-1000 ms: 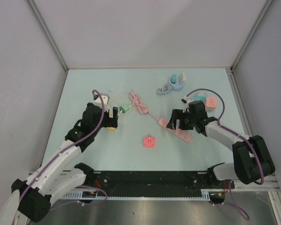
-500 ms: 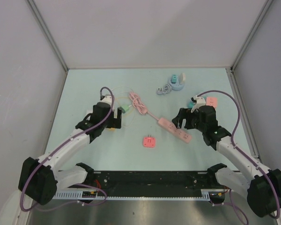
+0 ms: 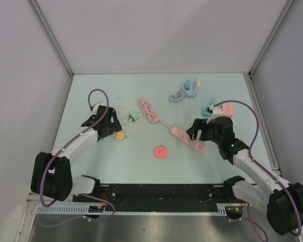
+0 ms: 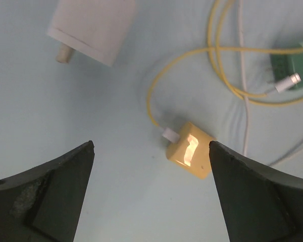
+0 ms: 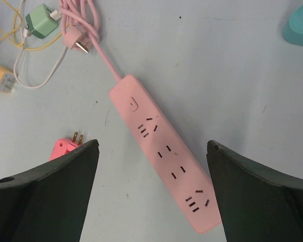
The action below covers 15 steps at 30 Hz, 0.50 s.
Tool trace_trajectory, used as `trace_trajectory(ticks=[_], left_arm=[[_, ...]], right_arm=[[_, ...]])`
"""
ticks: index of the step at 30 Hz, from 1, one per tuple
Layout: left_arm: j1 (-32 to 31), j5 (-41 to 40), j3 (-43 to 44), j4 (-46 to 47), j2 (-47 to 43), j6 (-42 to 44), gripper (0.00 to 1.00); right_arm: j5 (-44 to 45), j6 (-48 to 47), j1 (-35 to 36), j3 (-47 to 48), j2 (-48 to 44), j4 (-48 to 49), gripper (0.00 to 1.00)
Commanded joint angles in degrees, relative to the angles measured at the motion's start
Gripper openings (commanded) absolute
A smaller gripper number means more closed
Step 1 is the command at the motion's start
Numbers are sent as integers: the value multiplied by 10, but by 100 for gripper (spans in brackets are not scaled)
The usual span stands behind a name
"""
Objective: Insert the plug
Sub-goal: Pick up the plug from the center of the board.
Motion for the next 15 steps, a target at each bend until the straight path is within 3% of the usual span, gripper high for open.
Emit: trace_trajectory(ticks=[1, 9, 15], left_arm=[[82, -13, 45, 21, 12, 4, 100], [146, 25, 167, 12, 152, 150, 100], [197, 46, 177, 22, 197, 207, 100]], right_arm=[[-12, -4, -2, -3, -2, 37, 91], [-1, -10, 6, -3, -4, 37, 91], [6, -14, 9, -3, -3, 38, 91]])
